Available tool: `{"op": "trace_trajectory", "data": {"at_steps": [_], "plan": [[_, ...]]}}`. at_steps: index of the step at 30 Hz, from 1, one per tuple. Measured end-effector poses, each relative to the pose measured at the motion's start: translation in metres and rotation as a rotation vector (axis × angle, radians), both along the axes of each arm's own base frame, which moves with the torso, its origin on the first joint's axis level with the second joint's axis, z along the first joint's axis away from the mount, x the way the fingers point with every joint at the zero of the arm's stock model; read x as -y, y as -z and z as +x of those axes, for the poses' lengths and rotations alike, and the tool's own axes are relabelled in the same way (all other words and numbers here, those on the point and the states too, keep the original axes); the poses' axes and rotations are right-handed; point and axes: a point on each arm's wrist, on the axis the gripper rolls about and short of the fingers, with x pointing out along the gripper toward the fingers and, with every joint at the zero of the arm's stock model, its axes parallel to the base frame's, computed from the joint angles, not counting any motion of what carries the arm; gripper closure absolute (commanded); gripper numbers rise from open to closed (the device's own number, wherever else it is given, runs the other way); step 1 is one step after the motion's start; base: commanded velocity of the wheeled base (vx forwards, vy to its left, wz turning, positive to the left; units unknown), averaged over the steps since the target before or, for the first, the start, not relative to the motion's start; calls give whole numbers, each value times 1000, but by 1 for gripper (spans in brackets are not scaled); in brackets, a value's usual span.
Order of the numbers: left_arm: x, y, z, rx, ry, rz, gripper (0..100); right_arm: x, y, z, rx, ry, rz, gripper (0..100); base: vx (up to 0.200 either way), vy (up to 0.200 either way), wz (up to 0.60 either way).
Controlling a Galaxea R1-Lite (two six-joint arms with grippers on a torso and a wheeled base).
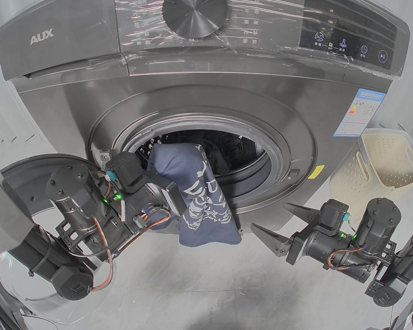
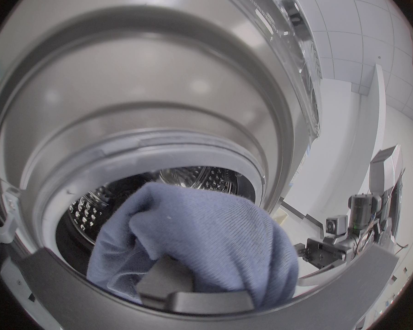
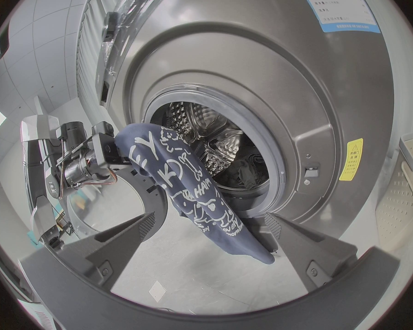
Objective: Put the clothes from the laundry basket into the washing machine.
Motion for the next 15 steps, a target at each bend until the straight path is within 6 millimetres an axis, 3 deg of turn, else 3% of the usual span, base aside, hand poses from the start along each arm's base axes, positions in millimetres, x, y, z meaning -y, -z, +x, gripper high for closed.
{"op": "trace_trajectory", "data": {"at_steps": [6, 15], "plan": [[12, 10, 16, 22, -14, 35, 100, -1, 0, -2, -2, -6, 0, 0, 0, 0, 0], [37, 36, 61, 37, -46, 42, 100, -4, 1, -7, -10, -24, -2, 0, 0, 0, 0]]}}
